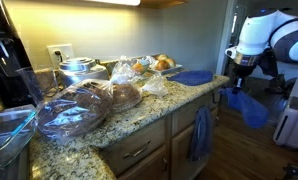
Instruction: Take the top towel, hang it on the hook and put it back on the counter
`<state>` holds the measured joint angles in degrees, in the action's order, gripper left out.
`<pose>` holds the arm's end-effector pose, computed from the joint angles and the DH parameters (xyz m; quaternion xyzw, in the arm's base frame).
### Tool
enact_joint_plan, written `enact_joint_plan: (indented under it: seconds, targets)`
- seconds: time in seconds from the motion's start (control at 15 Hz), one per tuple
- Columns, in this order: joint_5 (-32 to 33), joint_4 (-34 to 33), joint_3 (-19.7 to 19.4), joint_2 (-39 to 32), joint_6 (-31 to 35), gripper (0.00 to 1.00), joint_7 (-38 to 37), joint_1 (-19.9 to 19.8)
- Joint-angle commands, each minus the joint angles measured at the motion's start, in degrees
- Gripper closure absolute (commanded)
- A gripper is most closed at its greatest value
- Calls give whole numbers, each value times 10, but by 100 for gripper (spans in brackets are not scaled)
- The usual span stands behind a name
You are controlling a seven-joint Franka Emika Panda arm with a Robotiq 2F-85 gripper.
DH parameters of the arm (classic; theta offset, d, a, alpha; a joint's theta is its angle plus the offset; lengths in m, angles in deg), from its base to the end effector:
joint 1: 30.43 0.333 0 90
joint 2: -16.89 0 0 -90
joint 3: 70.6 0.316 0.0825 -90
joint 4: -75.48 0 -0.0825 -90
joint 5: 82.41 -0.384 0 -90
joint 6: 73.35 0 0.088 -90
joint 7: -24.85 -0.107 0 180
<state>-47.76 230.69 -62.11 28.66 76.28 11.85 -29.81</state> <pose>0.4004 0.0745 0.2994 0.9590 0.2155 0.0798 0.1661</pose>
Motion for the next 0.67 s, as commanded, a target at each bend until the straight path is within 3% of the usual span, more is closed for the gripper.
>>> enact_joint_plan:
  seconds: [0.0,0.27,0.6]
  targets:
    - [17,-5,3,-7,0,95,1,-5]
    - [31,-8,4,-16,0,95,12,-2]
    - [128,-16,13,-42,-16,95,-27,-14]
